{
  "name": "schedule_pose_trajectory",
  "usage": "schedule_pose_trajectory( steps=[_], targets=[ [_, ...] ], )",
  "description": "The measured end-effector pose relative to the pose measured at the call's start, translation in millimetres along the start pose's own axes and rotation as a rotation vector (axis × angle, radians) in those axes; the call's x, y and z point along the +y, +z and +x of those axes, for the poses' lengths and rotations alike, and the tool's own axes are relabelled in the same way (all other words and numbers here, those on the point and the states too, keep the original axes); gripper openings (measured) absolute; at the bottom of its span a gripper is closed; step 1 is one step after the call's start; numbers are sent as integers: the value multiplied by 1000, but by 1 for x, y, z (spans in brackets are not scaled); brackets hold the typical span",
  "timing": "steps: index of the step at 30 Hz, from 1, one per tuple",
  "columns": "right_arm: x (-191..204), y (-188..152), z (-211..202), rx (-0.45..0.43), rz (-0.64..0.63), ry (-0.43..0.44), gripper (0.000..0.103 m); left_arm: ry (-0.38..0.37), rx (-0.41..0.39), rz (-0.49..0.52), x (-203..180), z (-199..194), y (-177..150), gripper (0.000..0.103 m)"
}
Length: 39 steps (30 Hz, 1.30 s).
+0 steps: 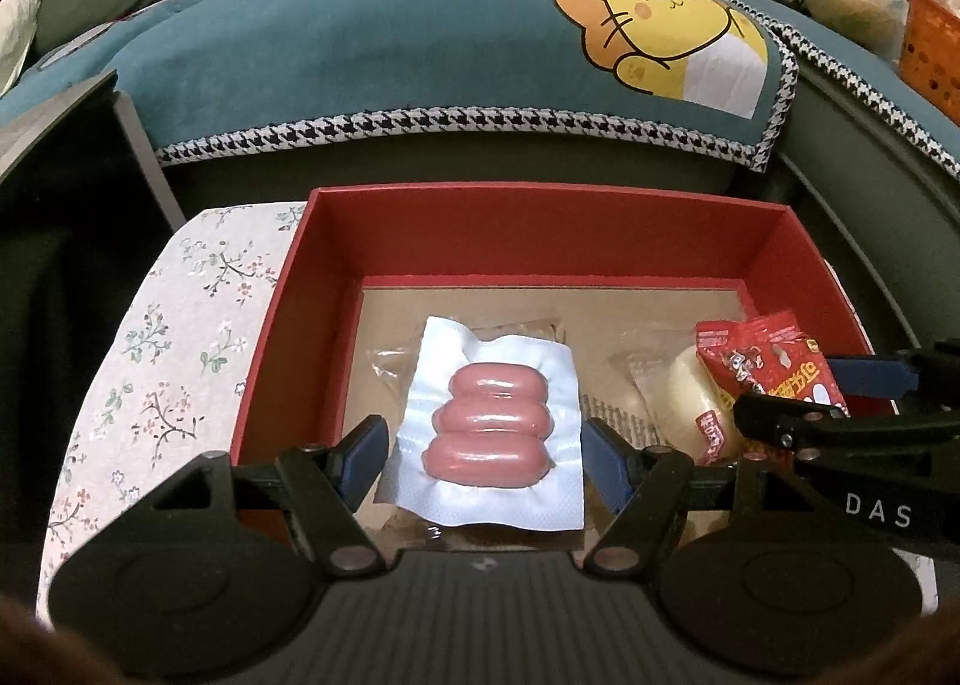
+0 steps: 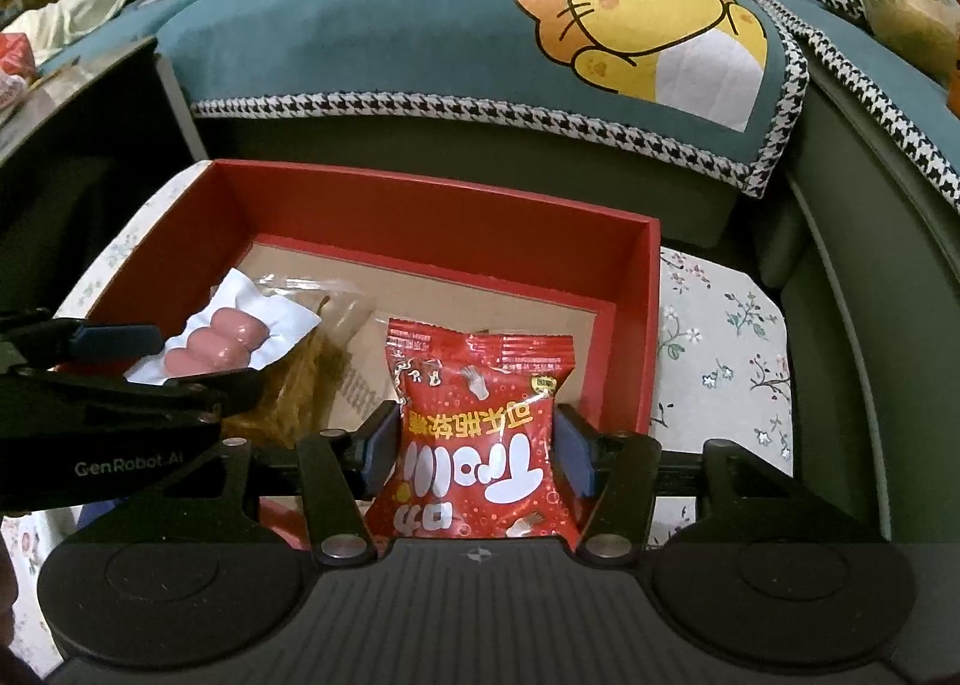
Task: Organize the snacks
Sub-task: 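Lower both held snacks into the red box and open both tools, then lift both tools out of the box and back over the table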
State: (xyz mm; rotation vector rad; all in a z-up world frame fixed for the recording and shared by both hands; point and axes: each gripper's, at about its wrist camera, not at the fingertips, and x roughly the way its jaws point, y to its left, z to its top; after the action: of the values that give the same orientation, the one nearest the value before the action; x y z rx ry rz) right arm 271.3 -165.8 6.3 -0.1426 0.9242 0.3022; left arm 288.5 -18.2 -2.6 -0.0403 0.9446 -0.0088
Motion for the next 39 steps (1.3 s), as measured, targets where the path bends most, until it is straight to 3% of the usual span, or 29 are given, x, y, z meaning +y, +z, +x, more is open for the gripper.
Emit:
schedule_pose_trajectory(
  steps=[5,10,23,39],
  targets=[
    [0,0,1,7,-6,-6,66,6,12,-1,0,1,1,103],
    [2,2,-4,-16,-11,-19,73,29,-30,16,-2,-9,2,103],
    [11,-2,-36,-80,-14,-57,79,33,-80,21,6,-41,-4,103],
    [38,-33,-76,-83,-28,-44,83,41,-86,15,26,-78,-42,103]
  ],
)
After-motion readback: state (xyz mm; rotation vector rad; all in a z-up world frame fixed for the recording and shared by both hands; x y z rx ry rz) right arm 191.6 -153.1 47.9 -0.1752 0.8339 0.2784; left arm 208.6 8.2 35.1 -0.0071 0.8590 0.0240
